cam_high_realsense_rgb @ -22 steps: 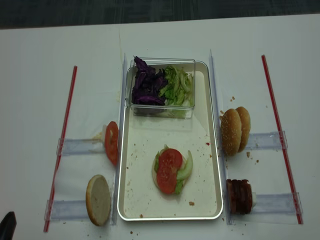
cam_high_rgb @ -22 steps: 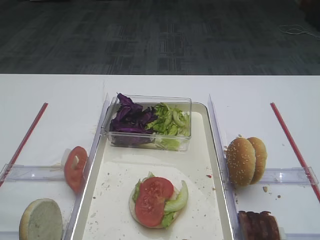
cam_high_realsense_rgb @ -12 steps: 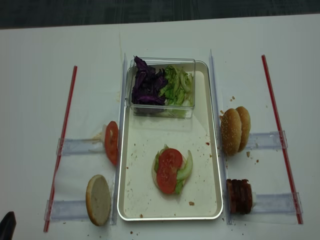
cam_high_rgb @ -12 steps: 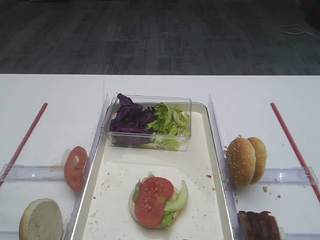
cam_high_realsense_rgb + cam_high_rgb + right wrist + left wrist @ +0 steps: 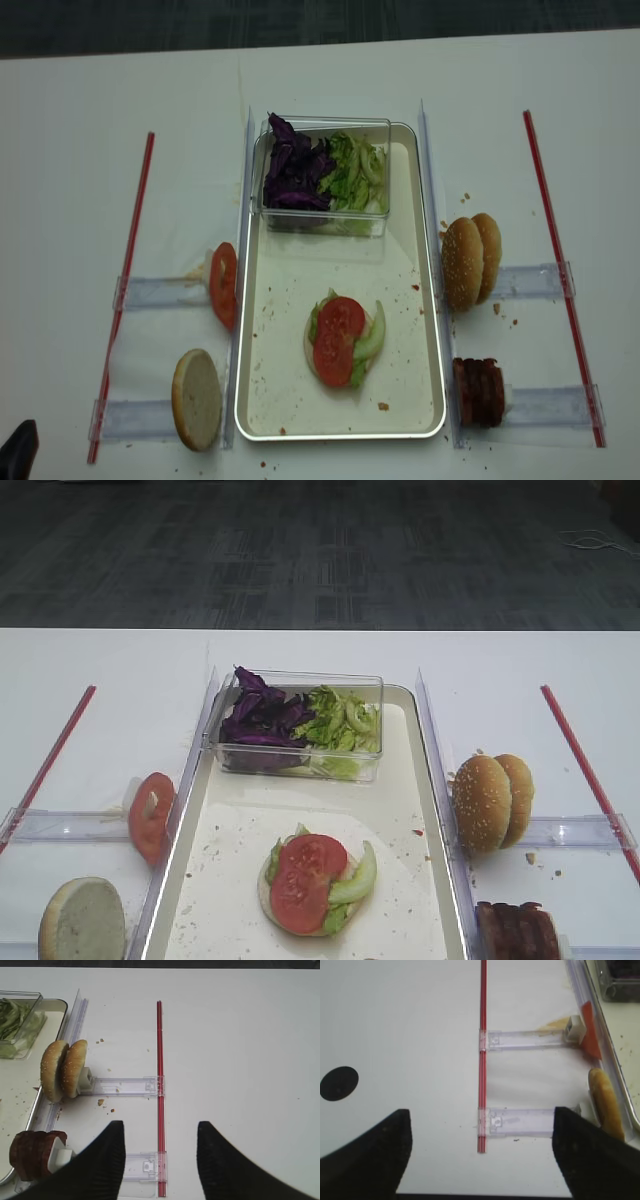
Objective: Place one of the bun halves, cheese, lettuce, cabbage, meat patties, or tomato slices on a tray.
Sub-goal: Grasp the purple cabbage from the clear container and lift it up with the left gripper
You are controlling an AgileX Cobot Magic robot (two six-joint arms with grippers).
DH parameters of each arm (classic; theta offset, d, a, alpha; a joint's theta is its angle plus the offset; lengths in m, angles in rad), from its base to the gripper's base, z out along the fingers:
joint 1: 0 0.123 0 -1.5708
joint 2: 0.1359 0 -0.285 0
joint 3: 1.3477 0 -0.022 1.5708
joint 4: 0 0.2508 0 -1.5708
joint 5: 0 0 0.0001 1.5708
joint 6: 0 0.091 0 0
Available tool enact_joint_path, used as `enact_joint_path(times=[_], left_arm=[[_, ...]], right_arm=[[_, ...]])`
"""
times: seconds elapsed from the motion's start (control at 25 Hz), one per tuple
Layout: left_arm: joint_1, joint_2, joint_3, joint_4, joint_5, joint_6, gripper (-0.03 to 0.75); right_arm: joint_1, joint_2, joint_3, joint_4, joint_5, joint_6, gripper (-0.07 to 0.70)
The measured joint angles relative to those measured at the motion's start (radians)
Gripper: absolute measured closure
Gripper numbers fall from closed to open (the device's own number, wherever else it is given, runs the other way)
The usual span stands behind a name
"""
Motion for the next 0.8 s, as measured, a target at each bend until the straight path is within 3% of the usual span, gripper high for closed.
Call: enact_joint_path(times=[0.48, 0.8], left_arm=[[0.0, 0.523, 0.0, 0.01, -0.017, 0.0, 0.151], [0.0, 0.764, 0.0, 0.01, -0.031, 0.0, 0.151]], right_arm=[[0.0, 0.0, 0.0, 0.0, 0.0, 0.0, 0.251], [0.0, 0.0, 0.0, 0.0, 0.0, 0.0, 0.251]])
